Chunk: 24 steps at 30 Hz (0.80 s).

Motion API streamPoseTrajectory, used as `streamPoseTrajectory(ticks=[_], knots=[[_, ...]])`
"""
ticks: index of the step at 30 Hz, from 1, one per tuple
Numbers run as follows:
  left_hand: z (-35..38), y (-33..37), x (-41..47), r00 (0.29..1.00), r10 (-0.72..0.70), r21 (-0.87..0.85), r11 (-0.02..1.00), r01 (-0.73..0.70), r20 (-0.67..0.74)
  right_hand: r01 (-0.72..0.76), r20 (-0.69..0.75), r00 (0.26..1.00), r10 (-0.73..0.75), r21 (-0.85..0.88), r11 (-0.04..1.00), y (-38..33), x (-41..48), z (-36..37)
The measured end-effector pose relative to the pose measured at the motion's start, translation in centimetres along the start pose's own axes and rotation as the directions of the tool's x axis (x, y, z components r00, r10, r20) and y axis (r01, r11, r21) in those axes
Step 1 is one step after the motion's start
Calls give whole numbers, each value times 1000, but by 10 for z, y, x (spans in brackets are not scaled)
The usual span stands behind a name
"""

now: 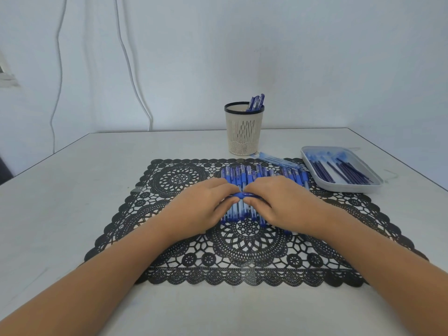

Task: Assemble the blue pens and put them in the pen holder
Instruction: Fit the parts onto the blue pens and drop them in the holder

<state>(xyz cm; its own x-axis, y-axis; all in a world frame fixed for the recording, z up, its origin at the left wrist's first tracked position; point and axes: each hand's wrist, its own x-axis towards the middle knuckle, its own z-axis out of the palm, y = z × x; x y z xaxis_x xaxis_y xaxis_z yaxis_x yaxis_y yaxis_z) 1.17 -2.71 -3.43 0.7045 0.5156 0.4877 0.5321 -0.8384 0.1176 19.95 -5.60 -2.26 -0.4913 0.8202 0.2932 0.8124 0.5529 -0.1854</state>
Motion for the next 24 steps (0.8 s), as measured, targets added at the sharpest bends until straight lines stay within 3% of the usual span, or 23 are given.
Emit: streamPoseTrajectory(ticks=[5, 11, 21, 24], knots=[[-2, 1, 2, 999, -12, -39, 999, 11, -42, 5, 5, 1000, -5, -30, 1000, -2, 1, -5], [-2, 0, 0, 1000, -5, -49, 999, 5, -8, 37, 16, 999, -39, 90, 995, -6, 1, -7], [-6, -3, 0, 1000, -5, -84, 996, 4, -11, -28, -14, 999, 31, 182, 983, -3, 1, -10], [-7, -4, -1, 1000, -21, -50, 999, 20, -21, -68, -33, 997, 73, 131, 989, 0, 0, -8]])
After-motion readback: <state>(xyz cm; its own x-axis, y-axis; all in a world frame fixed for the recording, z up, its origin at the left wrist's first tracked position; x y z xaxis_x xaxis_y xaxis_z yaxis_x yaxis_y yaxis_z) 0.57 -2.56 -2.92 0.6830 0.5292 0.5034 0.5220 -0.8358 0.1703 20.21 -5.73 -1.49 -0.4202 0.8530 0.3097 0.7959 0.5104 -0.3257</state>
